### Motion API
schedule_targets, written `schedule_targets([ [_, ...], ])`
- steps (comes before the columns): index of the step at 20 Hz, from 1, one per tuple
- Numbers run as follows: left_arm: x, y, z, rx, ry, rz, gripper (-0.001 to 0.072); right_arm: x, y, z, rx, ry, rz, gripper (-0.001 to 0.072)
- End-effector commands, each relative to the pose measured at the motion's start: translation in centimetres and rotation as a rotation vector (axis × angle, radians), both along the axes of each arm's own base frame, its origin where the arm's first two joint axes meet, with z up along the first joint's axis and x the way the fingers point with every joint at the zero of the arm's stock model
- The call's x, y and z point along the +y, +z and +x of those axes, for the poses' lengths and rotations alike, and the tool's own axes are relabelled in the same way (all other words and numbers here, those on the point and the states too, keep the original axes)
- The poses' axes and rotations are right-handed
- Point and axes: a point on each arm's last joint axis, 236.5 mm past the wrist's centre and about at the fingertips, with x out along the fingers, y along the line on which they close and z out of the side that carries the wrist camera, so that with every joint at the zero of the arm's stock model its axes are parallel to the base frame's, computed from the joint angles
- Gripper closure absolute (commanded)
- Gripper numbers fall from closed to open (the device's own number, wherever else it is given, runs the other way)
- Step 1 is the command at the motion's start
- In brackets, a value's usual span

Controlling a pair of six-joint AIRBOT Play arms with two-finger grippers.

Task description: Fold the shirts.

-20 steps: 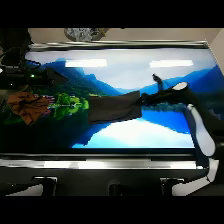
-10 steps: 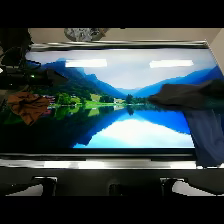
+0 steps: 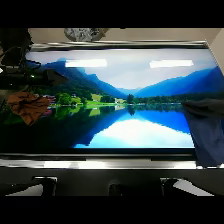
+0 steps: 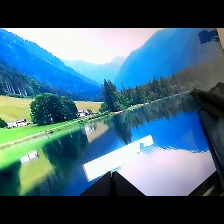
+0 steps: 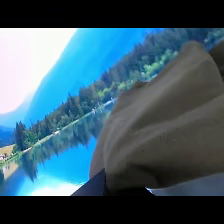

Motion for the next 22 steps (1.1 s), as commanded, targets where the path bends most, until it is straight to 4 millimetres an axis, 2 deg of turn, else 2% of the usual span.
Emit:
schedule_targets([
  [1,0.0,0.0,0.0,-0.012,-0.009,0.008,0.0680,0.0,-0.8,-3.7,0.078,-0.003,0.068,0.0676],
  [2,0.0,0.0,0.0,-0.012,-0.009,0.008,0.0680,0.5,-1.4,-5.2,0.132,0.010,0.098,0.0676],
  [4,0.0,0.0,0.0,-0.012,-0.009,0.008,0.0680,1.2,-3.5,-9.4,0.331,0.028,0.115,0.0676],
  [6,0.0,0.0,0.1,-0.015,-0.006,0.007,0.0680,0.3,-5.2,-12.9,0.489,-0.040,0.051,0.0675],
  [7,0.0,0.0,0.1,-0.015,-0.007,0.006,0.0680,0.1,-6.5,-15.0,0.581,-0.062,0.047,0.0675],
  [9,0.0,0.0,0.1,-0.015,-0.007,0.006,0.0680,0.4,-9.5,-17.7,0.707,-0.073,0.075,0.0675],
  [11,0.0,0.0,0.1,-0.015,-0.007,0.006,0.0680,0.4,-12.6,-18.8,0.762,-0.077,0.086,0.0675],
  [14,0.0,0.0,0.1,-0.014,-0.006,0.006,0.0680,0.7,-16.0,-19.0,0.773,-0.097,0.099,0.0664],
  [15,0.0,0.0,0.1,-0.014,-0.006,0.006,0.0680,0.6,-16.7,-19.0,0.771,-0.105,0.096,0.0517],
  [16,0.0,0.0,0.1,-0.014,-0.006,0.006,0.0680,0.7,-17.3,-19.0,0.771,-0.105,0.095,0.0182],
  [17,0.0,0.0,0.1,-0.014,-0.006,0.006,0.0679,0.5,-17.5,-19.3,0.777,-0.090,0.078,-0.0002],
  [19,-0.1,0.3,0.1,-0.016,-0.007,-0.004,0.0680,-1.0,-17.0,-19.7,0.791,-0.105,0.013,0.0018],
  [20,-0.4,0.8,0.0,-0.020,-0.010,-0.026,0.0680,-2.3,-16.2,-19.1,0.759,-0.117,-0.042,0.0023],
  [21,-0.8,1.7,0.1,-0.033,-0.013,-0.053,0.0680,-4.2,-14.4,-17.6,0.687,-0.124,-0.130,0.0035],
  [22,-1.0,2.8,0.2,-0.044,-0.009,-0.075,0.0680,-6.3,-11.5,-15.5,0.587,-0.135,-0.235,0.0036],
])
